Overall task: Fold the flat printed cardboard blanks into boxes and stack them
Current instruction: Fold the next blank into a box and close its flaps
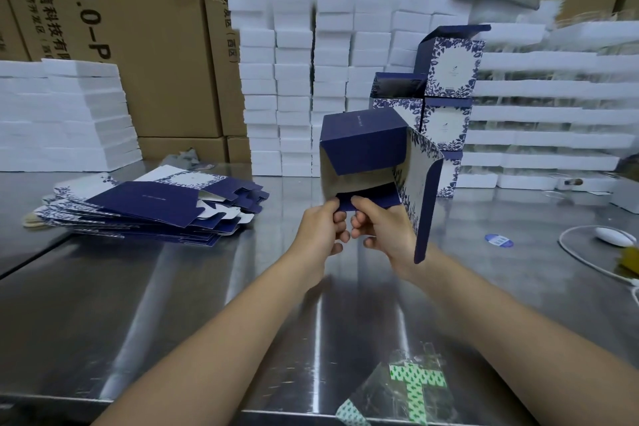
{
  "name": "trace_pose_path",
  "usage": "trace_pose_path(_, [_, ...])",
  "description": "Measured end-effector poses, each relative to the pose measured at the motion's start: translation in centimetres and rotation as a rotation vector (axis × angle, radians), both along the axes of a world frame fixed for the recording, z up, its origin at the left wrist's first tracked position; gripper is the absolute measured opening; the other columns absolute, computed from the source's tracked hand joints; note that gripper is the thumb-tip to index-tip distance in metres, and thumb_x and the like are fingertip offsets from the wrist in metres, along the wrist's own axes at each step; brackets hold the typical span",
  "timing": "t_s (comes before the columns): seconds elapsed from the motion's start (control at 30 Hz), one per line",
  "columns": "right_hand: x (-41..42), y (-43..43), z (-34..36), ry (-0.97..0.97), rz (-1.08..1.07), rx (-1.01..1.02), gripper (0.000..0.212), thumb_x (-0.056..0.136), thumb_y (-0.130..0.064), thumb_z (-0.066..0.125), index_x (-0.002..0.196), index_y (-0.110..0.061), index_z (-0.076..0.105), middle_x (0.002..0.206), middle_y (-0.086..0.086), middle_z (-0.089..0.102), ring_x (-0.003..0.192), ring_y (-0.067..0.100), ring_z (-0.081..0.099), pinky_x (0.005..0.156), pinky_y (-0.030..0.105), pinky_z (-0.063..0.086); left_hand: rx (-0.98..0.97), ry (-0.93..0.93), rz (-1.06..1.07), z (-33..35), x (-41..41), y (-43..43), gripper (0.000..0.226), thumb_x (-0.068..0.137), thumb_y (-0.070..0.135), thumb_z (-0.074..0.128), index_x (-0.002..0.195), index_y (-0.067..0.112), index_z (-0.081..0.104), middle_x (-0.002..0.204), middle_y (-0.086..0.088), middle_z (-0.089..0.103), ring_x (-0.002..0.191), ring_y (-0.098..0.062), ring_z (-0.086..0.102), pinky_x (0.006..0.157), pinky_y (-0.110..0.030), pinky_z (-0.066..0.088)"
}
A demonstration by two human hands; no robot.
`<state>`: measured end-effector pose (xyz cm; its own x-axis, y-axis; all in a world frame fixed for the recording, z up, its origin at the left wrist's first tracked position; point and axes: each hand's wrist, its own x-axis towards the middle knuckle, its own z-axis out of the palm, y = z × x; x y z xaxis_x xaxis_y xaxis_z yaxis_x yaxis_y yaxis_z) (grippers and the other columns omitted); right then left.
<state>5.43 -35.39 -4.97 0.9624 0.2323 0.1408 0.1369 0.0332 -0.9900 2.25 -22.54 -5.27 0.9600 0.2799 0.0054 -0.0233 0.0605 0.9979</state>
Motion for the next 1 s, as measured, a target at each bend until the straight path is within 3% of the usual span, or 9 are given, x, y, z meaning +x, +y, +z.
trace_pose_path(0.23, [0.1,0.1,0.2,0.021,-0.075,0.029,0.047,0.098,-0.048,0.066,0.063,-0.020,0.055,0.060,-0.003,0.058,0.050,0.010,0.057,0.050,0.021,0.042,-0.112,0.004,0.026,0.3,-0.2,0.2,0.037,0.108,0.029,0.043,0.073,0.020,0.045,0.052,0.008,0.040,0.046,-0.010,0.042,0.054,-0.026,0.033])
trace_pose_path(0.37, [-0.2,0.0,0.3,-0.047,-0.148,0.150,0.043,0.105,-0.024,0.059,0.064,-0.015,0.049,0.053,-0.003,0.049,0.042,0.007,0.047,0.042,0.017,0.035,-0.143,0.022,0.048,0.4,-0.2,0.1,0.037,0.108,0.030,0.043,0.072,0.020,0.043,0.051,0.008,0.039,0.045,-0.010,0.042,0.052,-0.025,0.031])
trace_pose_path(0.5, [-0.5,0.2,0.5,0.007,-0.076,0.348,0.040,0.105,0.002,0.042,0.068,-0.013,0.046,0.053,0.000,0.041,0.040,0.007,0.040,0.040,0.016,0.034,-0.143,0.040,0.062,0.3,-0.3,0.2,0.039,0.108,0.036,0.047,0.072,0.020,0.045,0.049,0.009,0.039,0.043,-0.009,0.042,0.054,-0.026,0.033])
trace_pose_path(0.6, [-0.6,0.4,0.3,-0.050,-0.104,0.261,0.040,0.107,-0.007,0.051,0.067,-0.013,0.045,0.055,0.000,0.040,0.041,0.006,0.040,0.042,0.017,0.034,-0.157,0.051,0.034,0.3,-0.3,0.4,0.043,0.107,0.042,0.050,0.070,0.022,0.046,0.052,0.008,0.038,0.046,-0.010,0.042,0.056,-0.027,0.034])
trace_pose_path(0.83, [0.3,0.3,-0.3,-0.057,-0.063,0.092,0.054,0.103,-0.041,0.061,0.055,-0.019,0.050,0.057,0.002,0.054,0.045,0.011,0.049,0.045,0.020,0.038,-0.175,0.011,-0.021,0.6,-0.6,0.3,0.045,0.111,0.033,0.042,0.068,0.020,0.040,0.051,0.007,0.037,0.045,-0.010,0.041,0.056,-0.025,0.036])
trace_pose_path(1.0, [0.4,1.2,-0.8,-0.078,0.004,0.088,0.054,0.104,-0.032,0.057,0.053,-0.022,0.048,0.055,0.002,0.051,0.044,0.010,0.046,0.045,0.019,0.037,-0.177,0.022,-0.044,0.5,-0.7,0.1,0.048,0.109,0.041,0.048,0.066,0.022,0.040,0.053,0.005,0.036,0.048,-0.012,0.038,0.061,-0.029,0.037])
